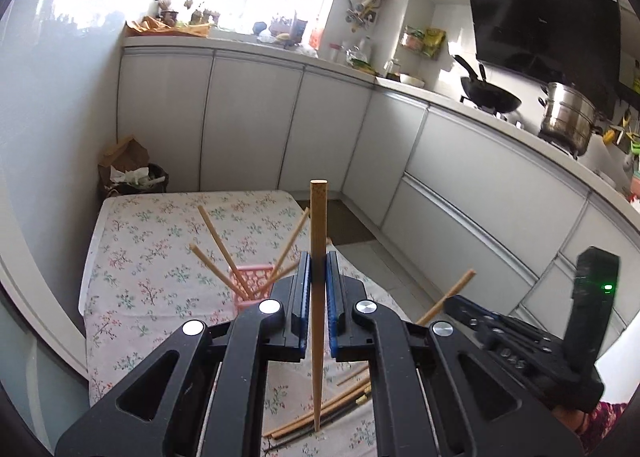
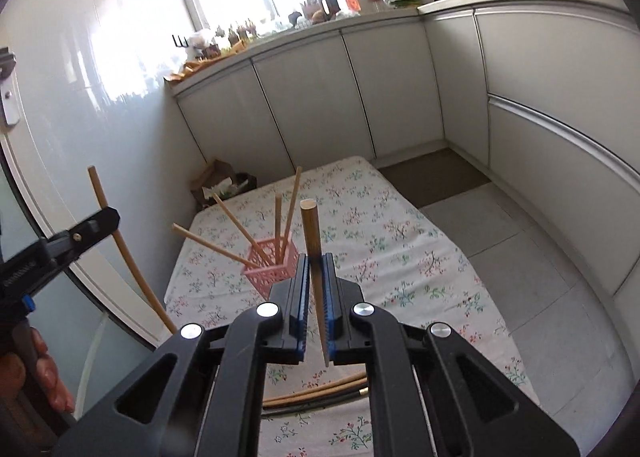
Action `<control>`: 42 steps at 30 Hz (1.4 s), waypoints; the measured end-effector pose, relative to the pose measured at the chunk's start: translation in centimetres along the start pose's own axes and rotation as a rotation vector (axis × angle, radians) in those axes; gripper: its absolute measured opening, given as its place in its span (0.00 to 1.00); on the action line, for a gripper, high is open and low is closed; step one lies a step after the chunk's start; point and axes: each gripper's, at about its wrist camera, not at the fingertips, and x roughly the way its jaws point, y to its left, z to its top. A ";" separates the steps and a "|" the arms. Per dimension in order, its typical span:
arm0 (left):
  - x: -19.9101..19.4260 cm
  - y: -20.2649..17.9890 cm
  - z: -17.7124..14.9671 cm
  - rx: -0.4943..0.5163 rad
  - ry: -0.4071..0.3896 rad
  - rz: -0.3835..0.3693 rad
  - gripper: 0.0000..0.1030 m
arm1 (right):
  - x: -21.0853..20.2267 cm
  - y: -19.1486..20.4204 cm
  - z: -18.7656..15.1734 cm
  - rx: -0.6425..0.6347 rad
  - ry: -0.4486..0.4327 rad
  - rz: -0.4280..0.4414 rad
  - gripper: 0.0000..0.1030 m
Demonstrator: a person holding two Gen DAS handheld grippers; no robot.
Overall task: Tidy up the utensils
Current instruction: 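Carry both upright chopsticks over the pink mesh cup with both tools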
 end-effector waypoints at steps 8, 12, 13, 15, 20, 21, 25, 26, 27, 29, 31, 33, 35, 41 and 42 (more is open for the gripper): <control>1.3 0.1 3.0 -0.006 -0.084 0.064 0.06 | -1.4 1.0 3.7 -0.005 -0.100 0.055 0.05; 2.7 0.0 4.9 0.000 -0.139 0.085 0.06 | -1.4 1.4 5.1 -0.010 -0.136 0.076 0.05; 3.1 0.0 5.1 0.002 -0.140 0.087 0.06 | -1.2 1.4 5.3 -0.016 -0.137 0.072 0.05; 4.0 -0.1 5.5 0.002 -0.142 0.084 0.06 | -0.6 0.8 5.3 0.000 -0.124 0.063 0.05; 3.6 -0.2 4.9 0.003 -0.181 0.055 0.06 | 4.3 -4.7 3.4 0.178 0.069 0.005 0.07; 3.1 -0.2 4.7 0.001 -0.193 0.047 0.06 | 6.1 -6.0 3.0 0.225 0.148 0.001 0.12; 1.9 -0.1 4.2 -0.012 -0.212 0.011 0.06 | 15.9 -12.1 -0.1 0.452 0.499 -0.036 0.29; 1.6 -0.1 3.9 -0.014 -0.218 0.003 0.06 | 18.0 -12.7 -0.6 0.448 0.550 -0.063 0.29; 1.3 -0.1 3.7 -0.014 -0.221 -0.002 0.06 | 19.4 -13.1 -0.9 0.444 0.575 -0.091 0.29; 1.0 0.0 3.5 -0.016 -0.225 -0.015 0.06 | 22.3 -13.4 -1.2 0.432 0.598 -0.159 0.30; 0.8 0.2 3.2 -0.017 -0.226 -0.026 0.06 | 24.4 -13.2 -1.4 0.420 0.611 -0.193 0.30; 0.6 0.6 3.1 -0.019 -0.227 -0.031 0.06 | 26.5 -13.1 -1.0 0.403 0.624 -0.212 0.31; 0.6 1.0 3.0 -0.023 -0.225 -0.036 0.06 | 28.4 -12.5 -0.7 0.380 0.637 -0.258 0.34; 0.9 1.9 2.7 -0.042 -0.213 -0.042 0.06 | 31.4 -10.9 -1.5 0.303 0.695 -0.354 0.39; 1.0 2.1 2.7 -0.048 -0.211 -0.044 0.06 | 31.4 -11.0 -1.8 0.309 0.710 -0.360 0.13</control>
